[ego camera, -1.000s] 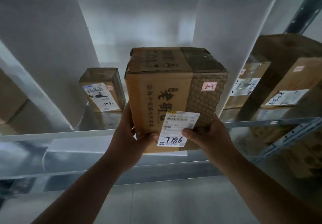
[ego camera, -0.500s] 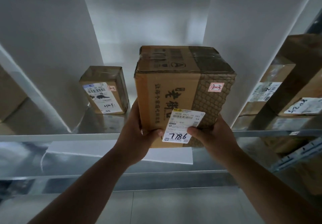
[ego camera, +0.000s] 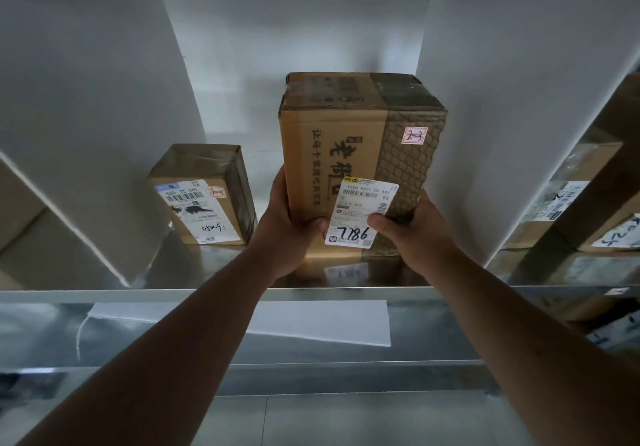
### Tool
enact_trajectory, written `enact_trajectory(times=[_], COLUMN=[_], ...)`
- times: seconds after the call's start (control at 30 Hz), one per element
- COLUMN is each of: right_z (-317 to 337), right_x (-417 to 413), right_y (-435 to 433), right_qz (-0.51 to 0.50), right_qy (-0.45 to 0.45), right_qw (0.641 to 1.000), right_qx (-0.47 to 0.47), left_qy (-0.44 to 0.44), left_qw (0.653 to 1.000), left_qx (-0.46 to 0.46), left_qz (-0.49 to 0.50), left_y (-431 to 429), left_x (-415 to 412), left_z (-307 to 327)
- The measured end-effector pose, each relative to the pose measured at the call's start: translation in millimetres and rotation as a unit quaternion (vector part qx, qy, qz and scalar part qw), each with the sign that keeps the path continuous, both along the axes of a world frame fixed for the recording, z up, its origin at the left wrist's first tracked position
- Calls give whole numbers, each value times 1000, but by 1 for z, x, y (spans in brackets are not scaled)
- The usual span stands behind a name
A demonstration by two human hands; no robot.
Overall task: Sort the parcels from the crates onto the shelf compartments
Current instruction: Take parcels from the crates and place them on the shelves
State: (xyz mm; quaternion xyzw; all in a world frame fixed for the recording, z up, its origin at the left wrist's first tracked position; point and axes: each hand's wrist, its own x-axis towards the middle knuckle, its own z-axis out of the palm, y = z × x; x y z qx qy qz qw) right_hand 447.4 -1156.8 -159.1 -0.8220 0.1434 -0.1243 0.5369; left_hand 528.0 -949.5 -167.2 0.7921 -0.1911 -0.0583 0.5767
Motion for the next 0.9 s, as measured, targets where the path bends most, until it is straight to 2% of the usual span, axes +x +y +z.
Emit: enact_trajectory(times=[0.17,0.33,0.5,0.6,0.73,0.8,0.9], right_z=[-4,-4,7,21,28,21,19], right_x=[14,18,11,2,-43,-78,-136], right_y=[-3,-3,-1,5,27,39,61], right_qz=[-24,-32,-32,-33,-107,-97,-84], right_qy=[10,19,27,34,92,115,127], right_qw=[1000,998,995,996,987,982,974], right_qx=[7,54,95,76,73,113,169], left_qy=[26,43,119,138,195,216,192], left_qw=[1000,999,993,990,980,975,978], left_qx=[-2,20,-14,-19,-6,-22,-4], left_qz=[15,7,14,14,30,46,80], left_y=[-7,-9,-9,-6,7,18,40], left_x=[15,17,13,4,-34,-63,-118], left_z=[-5,3,7,15,25,25,33])
